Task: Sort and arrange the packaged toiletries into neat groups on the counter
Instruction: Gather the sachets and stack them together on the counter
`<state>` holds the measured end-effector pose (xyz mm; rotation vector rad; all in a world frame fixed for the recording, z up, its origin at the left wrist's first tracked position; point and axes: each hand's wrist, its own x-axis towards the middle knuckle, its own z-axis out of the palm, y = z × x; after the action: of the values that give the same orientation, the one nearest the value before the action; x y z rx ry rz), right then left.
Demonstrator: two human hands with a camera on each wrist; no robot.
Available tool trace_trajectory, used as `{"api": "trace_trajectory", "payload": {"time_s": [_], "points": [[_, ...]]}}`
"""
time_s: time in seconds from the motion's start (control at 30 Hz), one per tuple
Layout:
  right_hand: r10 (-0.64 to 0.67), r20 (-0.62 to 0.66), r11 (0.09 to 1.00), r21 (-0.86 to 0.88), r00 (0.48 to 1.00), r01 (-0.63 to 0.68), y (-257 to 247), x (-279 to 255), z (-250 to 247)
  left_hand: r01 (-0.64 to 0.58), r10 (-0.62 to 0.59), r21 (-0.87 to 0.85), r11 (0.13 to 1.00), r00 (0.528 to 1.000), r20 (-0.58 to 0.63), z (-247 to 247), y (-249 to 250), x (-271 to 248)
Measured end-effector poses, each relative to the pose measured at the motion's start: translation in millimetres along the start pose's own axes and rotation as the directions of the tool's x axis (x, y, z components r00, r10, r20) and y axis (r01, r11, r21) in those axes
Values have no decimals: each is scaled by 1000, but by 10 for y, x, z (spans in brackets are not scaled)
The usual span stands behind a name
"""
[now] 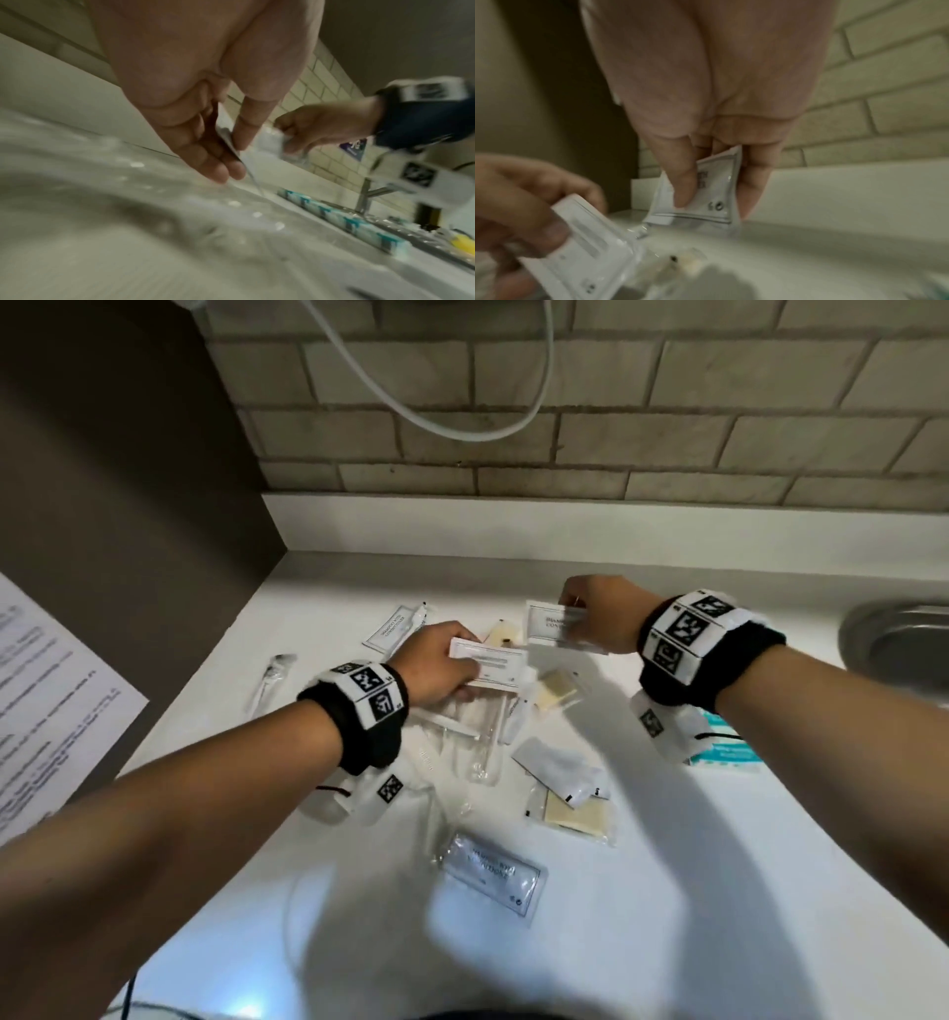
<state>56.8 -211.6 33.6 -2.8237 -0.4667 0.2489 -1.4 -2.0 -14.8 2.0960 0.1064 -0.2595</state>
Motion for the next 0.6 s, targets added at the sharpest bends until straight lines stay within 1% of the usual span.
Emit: {"api": "trace_trajectory", "payload": {"time_s": [0.07, 0.13, 0.2, 0.27, 0.3, 0.37, 0.43, 0.5, 0.57, 0.6], "points": [[-71, 10, 996, 57, 997, 70, -162, -195, -44, 75, -76, -121, 990, 997, -3, -59, -66, -67], [-144, 50, 986, 96, 988, 139, -353, -368, -9, 97, -95, -242, 965, 995, 21, -58, -54, -181], [-211, 84, 969, 150, 974, 197, -503, -494, 52, 81, -70, -372, 925, 997, 45, -31, 38, -334], [-226, 76, 965, 151, 971, 213, -597, -572, 149, 67, -36, -464, 883, 997, 74, -7, 117, -512], [-225, 61, 966, 145, 972, 214, -631, -614, 195, 78, -31, -494, 866, 994, 103, -3, 140, -596], [-212, 25, 965, 163, 977, 206, -664, -665, 255, 110, -26, -483, 869, 984, 177, -19, 160, -692], [-186, -8, 962, 202, 983, 184, -692, -735, 304, 105, -14, -396, 912, 974, 226, -34, 135, -780], [-156, -56, 968, 189, 986, 164, -727, -833, 357, 108, -39, -329, 938, 977, 211, -41, 67, -867], [-124, -95, 983, 125, 988, 136, -769, -971, 438, 96, -50, -305, 948, 987, 154, -62, -44, -927], [-123, -93, 985, 106, 988, 133, -797, -1053, 483, 84, -52, -303, 949, 992, 114, -90, -95, -946]]}}
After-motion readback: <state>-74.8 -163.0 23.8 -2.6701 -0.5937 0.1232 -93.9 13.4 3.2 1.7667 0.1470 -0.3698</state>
